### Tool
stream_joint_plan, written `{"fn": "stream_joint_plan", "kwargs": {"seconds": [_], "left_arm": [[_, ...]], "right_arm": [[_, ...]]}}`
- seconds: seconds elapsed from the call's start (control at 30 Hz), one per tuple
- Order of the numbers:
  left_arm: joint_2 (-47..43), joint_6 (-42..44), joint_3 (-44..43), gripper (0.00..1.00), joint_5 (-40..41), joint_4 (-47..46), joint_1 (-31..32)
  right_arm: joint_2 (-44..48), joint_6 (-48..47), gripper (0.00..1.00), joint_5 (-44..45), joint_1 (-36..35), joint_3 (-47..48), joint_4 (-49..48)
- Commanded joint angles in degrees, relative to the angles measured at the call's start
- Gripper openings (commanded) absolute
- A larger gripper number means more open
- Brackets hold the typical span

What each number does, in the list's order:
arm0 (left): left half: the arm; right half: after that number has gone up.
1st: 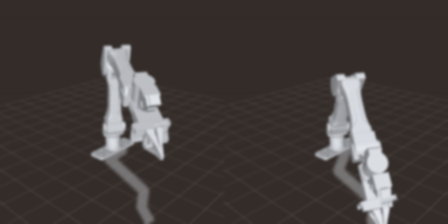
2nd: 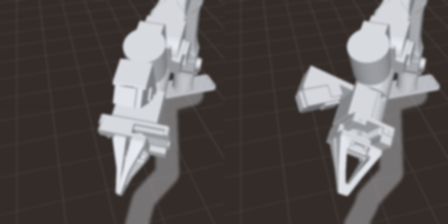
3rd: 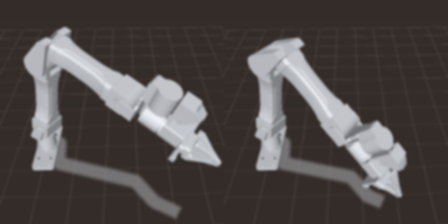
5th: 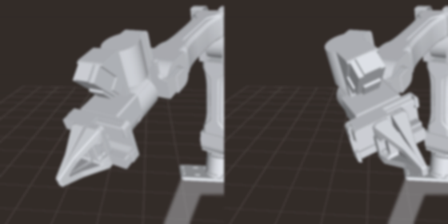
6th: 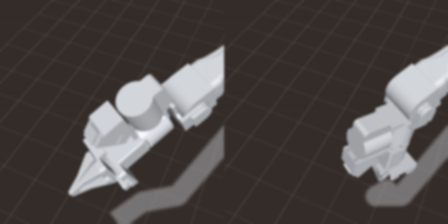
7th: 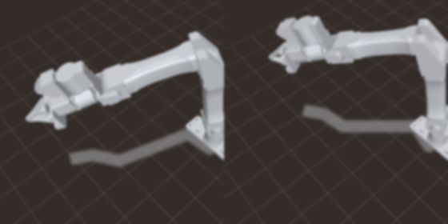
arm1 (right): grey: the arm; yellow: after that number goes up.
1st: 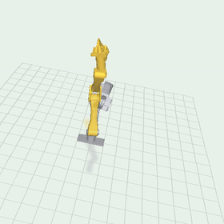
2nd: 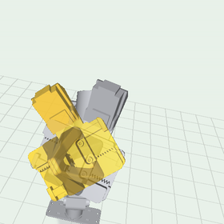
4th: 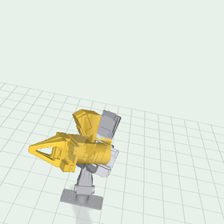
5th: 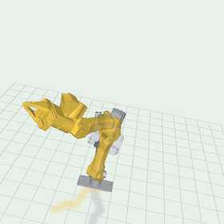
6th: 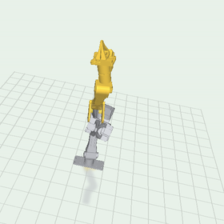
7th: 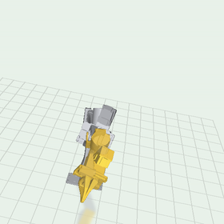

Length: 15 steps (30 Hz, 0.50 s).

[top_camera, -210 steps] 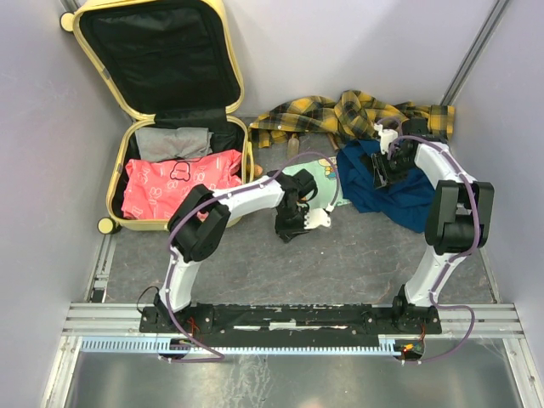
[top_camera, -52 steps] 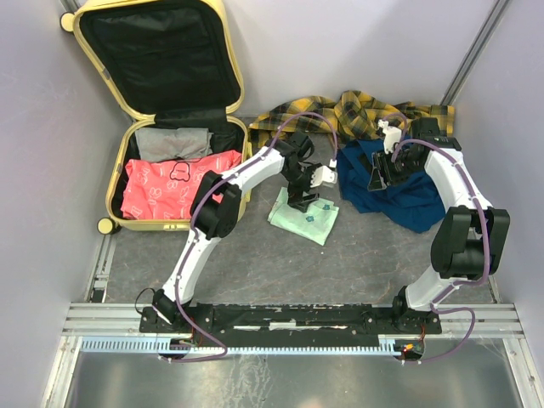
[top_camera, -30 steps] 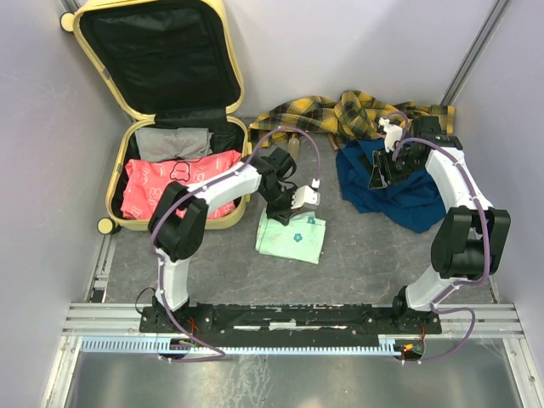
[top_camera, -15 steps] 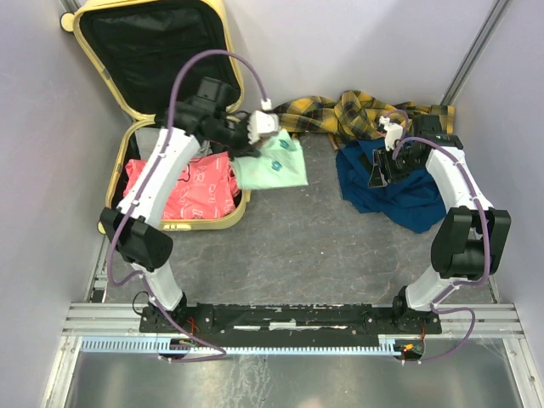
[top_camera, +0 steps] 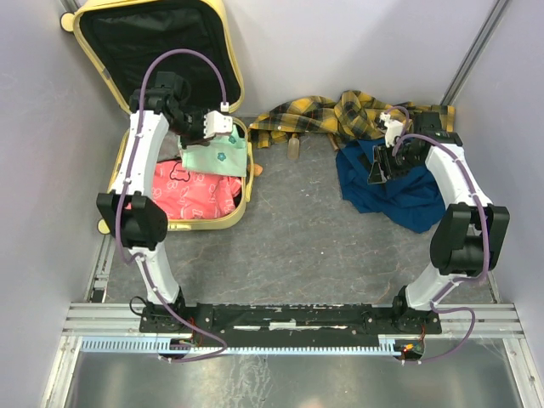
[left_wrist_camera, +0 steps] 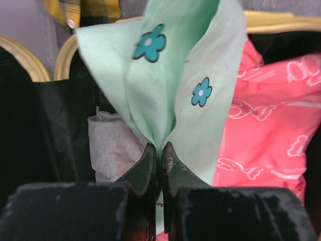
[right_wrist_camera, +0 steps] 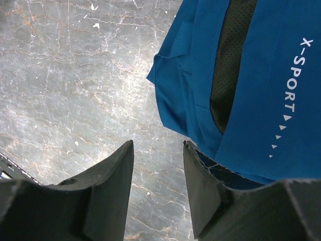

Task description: Pack the luggage

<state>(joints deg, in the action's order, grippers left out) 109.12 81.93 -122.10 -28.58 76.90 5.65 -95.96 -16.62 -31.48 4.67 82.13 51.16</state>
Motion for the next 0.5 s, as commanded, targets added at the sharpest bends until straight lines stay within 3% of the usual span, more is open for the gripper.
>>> {"fn": "stream_joint_plan", "kwargs": {"seconds": [0.0, 0.4, 0.47], "left_arm": [[4.70, 10.38, -0.79, 0.03, 1.44, -1.62, -1.26], [23.14, 3.57, -7.04, 0.03, 2.71, -26.33, -1.86], [23.63, 2.23, -6.23, 0.10, 3.47, -29.00, -1.88]], "right_arm": [[-0.69, 0.20, 0.53, -0.30, 0.28, 3.56, -0.29], [0.03, -2.53, 0.60, 5.57, 0.26, 9.01, 3.73], [-0.92, -2.82, 0.64, 7.52, 0.26, 10.51, 3.80]]}}
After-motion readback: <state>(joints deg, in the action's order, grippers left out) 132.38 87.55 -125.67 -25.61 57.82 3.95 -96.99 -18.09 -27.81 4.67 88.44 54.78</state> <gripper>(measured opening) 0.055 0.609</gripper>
